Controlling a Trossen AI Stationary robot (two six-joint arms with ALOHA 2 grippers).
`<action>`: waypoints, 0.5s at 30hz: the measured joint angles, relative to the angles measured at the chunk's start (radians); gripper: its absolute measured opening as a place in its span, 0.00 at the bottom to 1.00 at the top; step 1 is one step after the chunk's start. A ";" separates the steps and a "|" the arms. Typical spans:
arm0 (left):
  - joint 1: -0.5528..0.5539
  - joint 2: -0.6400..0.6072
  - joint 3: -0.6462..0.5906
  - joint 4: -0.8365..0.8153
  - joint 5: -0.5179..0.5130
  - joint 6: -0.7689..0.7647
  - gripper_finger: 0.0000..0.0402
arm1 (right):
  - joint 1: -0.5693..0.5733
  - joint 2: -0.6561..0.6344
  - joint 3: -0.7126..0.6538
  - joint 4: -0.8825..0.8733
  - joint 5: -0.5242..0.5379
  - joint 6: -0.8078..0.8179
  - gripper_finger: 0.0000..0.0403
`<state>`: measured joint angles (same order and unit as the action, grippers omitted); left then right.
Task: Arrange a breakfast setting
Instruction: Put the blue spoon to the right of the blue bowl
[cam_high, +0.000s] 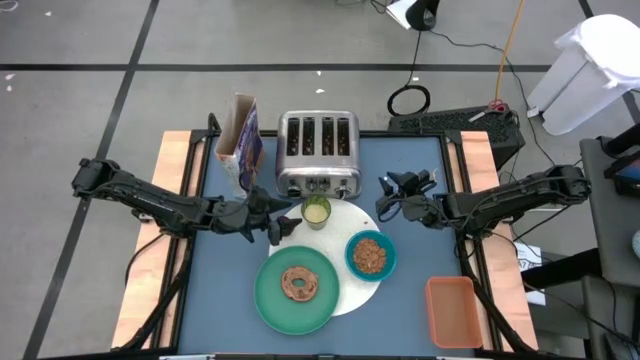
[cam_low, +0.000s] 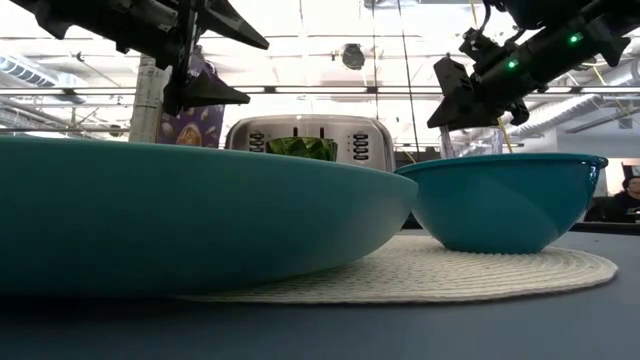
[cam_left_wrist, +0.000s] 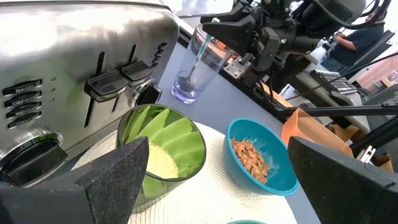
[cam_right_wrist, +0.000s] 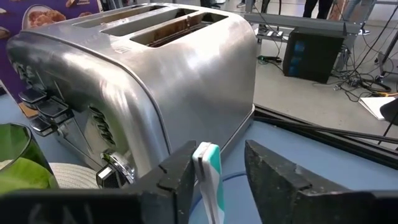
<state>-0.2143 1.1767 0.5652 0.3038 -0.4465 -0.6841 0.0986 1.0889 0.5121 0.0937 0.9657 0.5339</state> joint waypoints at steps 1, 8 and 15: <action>0.000 0.000 0.000 0.000 0.000 0.000 0.97 | 0.000 0.000 0.000 0.000 0.000 0.000 0.31; 0.000 0.000 0.000 0.000 0.000 0.000 0.97 | 0.000 0.000 0.000 0.000 0.000 0.002 0.24; 0.000 0.000 0.000 0.000 0.000 0.000 0.97 | 0.000 0.000 0.000 0.000 0.000 0.003 0.17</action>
<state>-0.2142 1.1767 0.5652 0.3038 -0.4465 -0.6842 0.0986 1.0889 0.5121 0.0937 0.9656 0.5366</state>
